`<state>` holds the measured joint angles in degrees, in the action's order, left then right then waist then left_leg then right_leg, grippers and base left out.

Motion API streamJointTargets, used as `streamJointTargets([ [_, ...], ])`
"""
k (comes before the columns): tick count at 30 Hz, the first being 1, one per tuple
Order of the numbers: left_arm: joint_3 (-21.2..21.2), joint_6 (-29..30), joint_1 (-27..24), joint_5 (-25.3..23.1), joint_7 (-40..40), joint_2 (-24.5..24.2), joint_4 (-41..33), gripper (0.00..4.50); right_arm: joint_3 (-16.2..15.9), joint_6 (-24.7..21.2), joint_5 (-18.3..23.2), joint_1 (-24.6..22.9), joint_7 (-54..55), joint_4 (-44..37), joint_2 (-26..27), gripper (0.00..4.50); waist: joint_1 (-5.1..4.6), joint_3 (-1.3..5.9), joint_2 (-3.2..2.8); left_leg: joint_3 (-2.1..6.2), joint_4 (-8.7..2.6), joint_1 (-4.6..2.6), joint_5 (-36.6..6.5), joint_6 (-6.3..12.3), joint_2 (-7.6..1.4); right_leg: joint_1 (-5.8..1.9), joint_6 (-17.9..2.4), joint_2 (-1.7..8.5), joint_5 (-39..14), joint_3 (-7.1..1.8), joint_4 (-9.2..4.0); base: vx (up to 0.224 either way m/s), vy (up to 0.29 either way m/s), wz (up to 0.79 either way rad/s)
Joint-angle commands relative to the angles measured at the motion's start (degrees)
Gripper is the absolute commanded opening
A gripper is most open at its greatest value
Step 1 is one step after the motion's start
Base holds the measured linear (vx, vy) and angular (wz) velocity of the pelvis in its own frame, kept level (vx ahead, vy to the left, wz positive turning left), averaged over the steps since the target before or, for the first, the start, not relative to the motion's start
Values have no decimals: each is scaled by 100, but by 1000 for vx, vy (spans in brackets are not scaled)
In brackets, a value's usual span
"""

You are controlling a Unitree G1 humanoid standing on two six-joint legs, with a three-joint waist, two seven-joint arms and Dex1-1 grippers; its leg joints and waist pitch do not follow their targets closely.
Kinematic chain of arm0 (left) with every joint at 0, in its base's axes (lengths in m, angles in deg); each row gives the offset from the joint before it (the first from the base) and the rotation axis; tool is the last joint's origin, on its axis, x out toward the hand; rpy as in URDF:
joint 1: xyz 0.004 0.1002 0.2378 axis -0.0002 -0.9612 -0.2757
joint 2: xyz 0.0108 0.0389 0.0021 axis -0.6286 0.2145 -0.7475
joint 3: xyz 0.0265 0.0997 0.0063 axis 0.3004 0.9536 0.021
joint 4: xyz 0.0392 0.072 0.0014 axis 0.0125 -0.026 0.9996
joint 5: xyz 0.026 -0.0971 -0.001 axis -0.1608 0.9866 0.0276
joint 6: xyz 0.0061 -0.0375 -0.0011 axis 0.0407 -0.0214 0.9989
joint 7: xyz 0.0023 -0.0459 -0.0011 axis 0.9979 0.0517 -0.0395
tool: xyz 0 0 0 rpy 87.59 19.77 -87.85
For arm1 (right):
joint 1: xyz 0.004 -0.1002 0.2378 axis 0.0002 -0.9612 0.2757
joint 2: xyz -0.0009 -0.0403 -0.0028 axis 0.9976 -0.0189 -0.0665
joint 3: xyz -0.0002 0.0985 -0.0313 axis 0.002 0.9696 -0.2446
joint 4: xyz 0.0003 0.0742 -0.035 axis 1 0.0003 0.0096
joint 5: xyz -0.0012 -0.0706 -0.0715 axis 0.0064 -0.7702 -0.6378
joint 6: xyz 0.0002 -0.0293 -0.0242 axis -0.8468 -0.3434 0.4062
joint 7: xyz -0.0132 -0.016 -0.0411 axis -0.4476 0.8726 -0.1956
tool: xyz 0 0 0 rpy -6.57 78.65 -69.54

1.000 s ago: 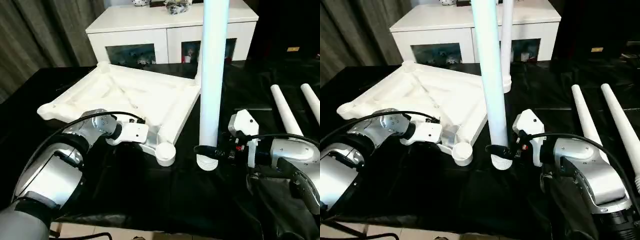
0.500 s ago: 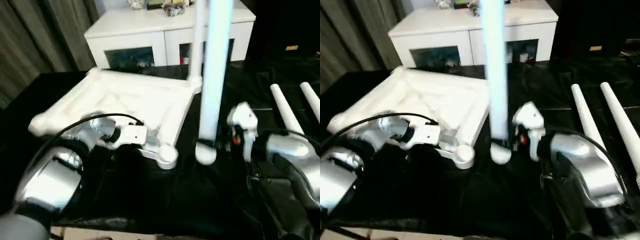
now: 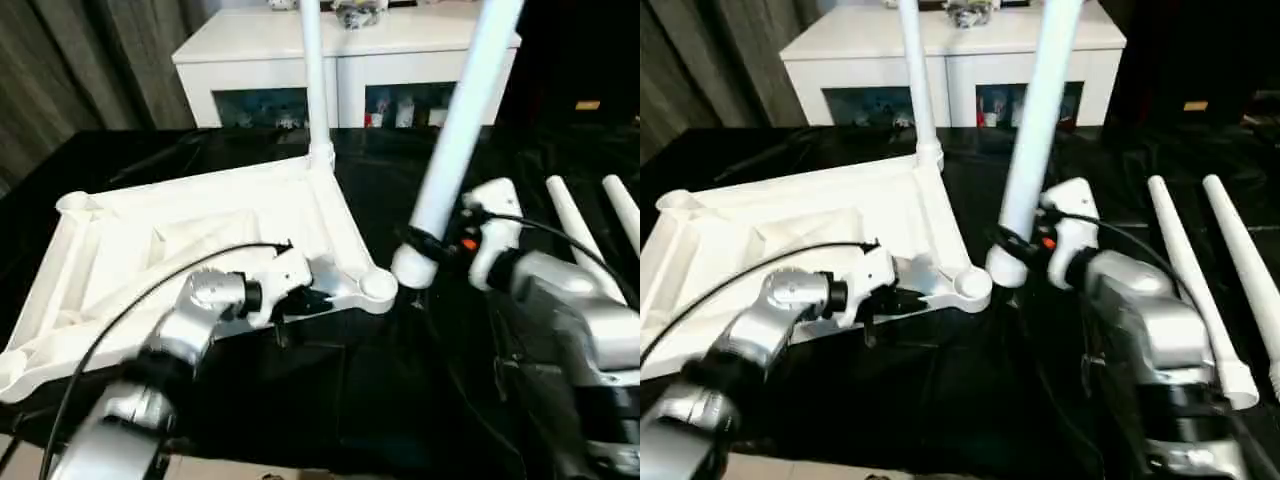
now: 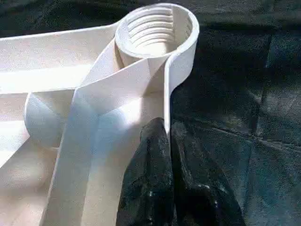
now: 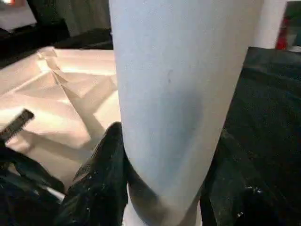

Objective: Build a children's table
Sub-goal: Insert table leg to table base

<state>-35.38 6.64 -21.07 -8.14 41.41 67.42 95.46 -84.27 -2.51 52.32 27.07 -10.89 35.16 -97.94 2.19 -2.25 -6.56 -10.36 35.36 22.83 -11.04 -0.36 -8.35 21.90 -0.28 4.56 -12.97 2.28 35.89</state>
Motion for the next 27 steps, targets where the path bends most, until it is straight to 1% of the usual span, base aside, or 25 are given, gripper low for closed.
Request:
streamJointTargets([
  [1, 205, 208, -218, -143, -69, -44, -49, 1, -49, -77, 82, 101, -4, -114, 15, 183, 26, 352, 163, 212, -484, -147, -826, 423, -492, -168, -1310, 469, -210, -227, -415, 0, 0, 0],
  [2, 275, 113, -278, -194, -73, -103, -139, 1, -46, -92, 158, 126, -44, -144, 34, 183, 43, 364, 181, 210, -471, -147, -756, 449, -493, -177, -1323, 475, -86, -227, -398, 0, 0, 0],
  [3, 275, 113, -278, -194, -73, -103, -139, 1, -46, -92, 158, 126, -44, -144, 34, 183, 49, 352, 179, 204, -473, -139, -759, 459, -484, -169, -1315, 468, -76, -223, -402, 0, 0, 0],
  [4, 320, 128, -355, -211, -56, -149, -305, 1, -20, -142, 273, 168, -105, -190, 62, 183, 47, 351, 214, 202, -475, -140, -773, 464, -487, -176, -1315, 472, -84, -224, -405, 0, 0, 0],
  [5, 318, 195, -415, -206, -79, -159, -456, 1, -38, -175, 338, 197, -195, -237, 48, 183, 55, 352, 223, 204, -474, -135, -783, 473, -491, -187, -1320, 484, -95, -225, -398, 0, 0, 0],
  [6, 303, 263, -444, -188, -97, -153, -540, 1, -67, -182, 353, 210, -259, -256, 25, 183, 56, 344, 249, 202, -475, -128, -761, 486, -494, -191, -1302, 483, -131, -225, -402, 0, 0, 0],
  [7, 287, 321, -454, -137, -67, -138, -575, 1, -106, -170, 348, 210, -321, -262, -1, 183, 62, 351, 234, 203, -469, -131, -729, 479, -493, -191, -1306, 487, -127, -225, -390, 0, 0, 0],
  [9, 215, 599, -523, 3, -55, -78, -790, 1, -204, -122, 263, 197, -418, -262, -34, 183, 58, 341, 219, 198, -471, -146, -701, 447, -493, -173, -1320, 469, -136, -219, -393, 0, 0, 0],
  [10, 174, 771, -550, 118, -33, -40, -886, 1, -266, -92, 209, 183, -447, -260, -46, 183, 59, 339, 191, 204, -470, -146, -711, 434, -488, -170, -1323, 464, -137, -217, -392, 0, 0, 0],
  [11, 160, 914, -566, 200, 13, -21, -944, 1, -327, -58, 162, 163, -473, -257, -54, 183, 55, 341, 206, 196, -471, -151, -719, 414, -492, -174, -1332, 464, -117, -220, -393, 0, 0, 0],
  [12, 208, 1047, -570, 260, 110, -52, -992, 1, -400, -28, 139, 136, -505, -259, -63, 183, 62, 341, 195, 201, -468, -145, -699, 393, -484, -175, -1353, 465, -71, -219, -385, 0, 0, 0],
  [15, 363, 1239, -547, 193, 295, -203, -1019, 0, -466, -61, 140, 140, -505, -227, -40, 182, 61, 330, 209, 195, -474, -150, -825, 369, -475, -174, -1355, 462, -169, -228, -405, 0, 0, 0],
  [20, 294, 1424, -434, 265, 316, -202, -960, 0, -566, -142, 165, 144, -610, -249, -70, 182, 56, 329, 237, 198, -477, -145, -829, 327, -472, -189, -1338, 463, -247, -228, -407, 0, 0, 0],
  [23, 245, 1565, -393, 366, 291, -199, -1028, 0, -641, -165, 133, 125, -656, -259, -121, 182, 62, 334, 243, 200, -468, -147, -748, 346, -473, -189, -1368, 462, -149, -228, -393, 0, 0, 0],
  [25, 278, 1483, -333, 306, 250, -284, -964, 0, -710, -332, 187, 86, -750, -295, -206, 182, 67, 342, 236, 203, -457, -148, -684, 392, -473, -196, -1386, 458, -31, -225, -380, 0, 0, 0],
  [27, 273, 1437, -309, 297, 228, -313, -940, 0, -750, -410, 222, 55, -851, -335, -263, 182, 69, 341, 244, 203, -451, -141, -641, 432, -473, -209, -1390, 457, 80, -223, -374, 0, 0, 0],
])
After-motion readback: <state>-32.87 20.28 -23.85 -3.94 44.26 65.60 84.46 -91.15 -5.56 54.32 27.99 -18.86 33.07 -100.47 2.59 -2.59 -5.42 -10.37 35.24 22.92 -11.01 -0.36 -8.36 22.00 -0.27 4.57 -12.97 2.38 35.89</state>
